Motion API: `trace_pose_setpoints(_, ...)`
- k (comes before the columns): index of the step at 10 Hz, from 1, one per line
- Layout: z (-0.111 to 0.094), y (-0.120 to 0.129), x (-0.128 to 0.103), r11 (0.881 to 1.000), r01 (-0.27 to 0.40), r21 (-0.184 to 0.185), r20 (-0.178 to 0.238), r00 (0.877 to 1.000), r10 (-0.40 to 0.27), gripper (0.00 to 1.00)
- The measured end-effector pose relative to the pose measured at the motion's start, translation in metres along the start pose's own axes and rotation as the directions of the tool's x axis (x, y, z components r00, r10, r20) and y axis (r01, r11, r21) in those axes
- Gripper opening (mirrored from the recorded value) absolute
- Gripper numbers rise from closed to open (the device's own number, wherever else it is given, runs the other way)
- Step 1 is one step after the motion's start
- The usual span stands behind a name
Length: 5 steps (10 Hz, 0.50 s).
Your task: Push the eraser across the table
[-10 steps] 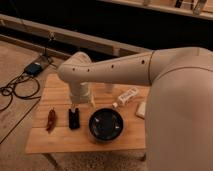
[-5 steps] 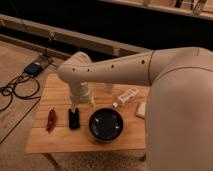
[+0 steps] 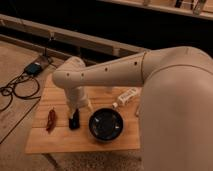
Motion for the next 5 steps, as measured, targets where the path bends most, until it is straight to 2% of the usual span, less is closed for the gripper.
trace_pose_setpoints(2, 0.015, 0.023, 0.015, 0.997, 0.080, 0.013, -0.025, 0.997, -0.079, 0.65)
trace_pose_setpoints(3, 0.023, 0.035, 0.021, 0.994, 0.112, 0.008, -0.031, 0.993, -0.112, 0.65)
trace_pose_setpoints(5, 0.044, 0.047, 0.032, 0.992, 0.122, 0.014, -0.044, 0.992, -0.121, 0.65)
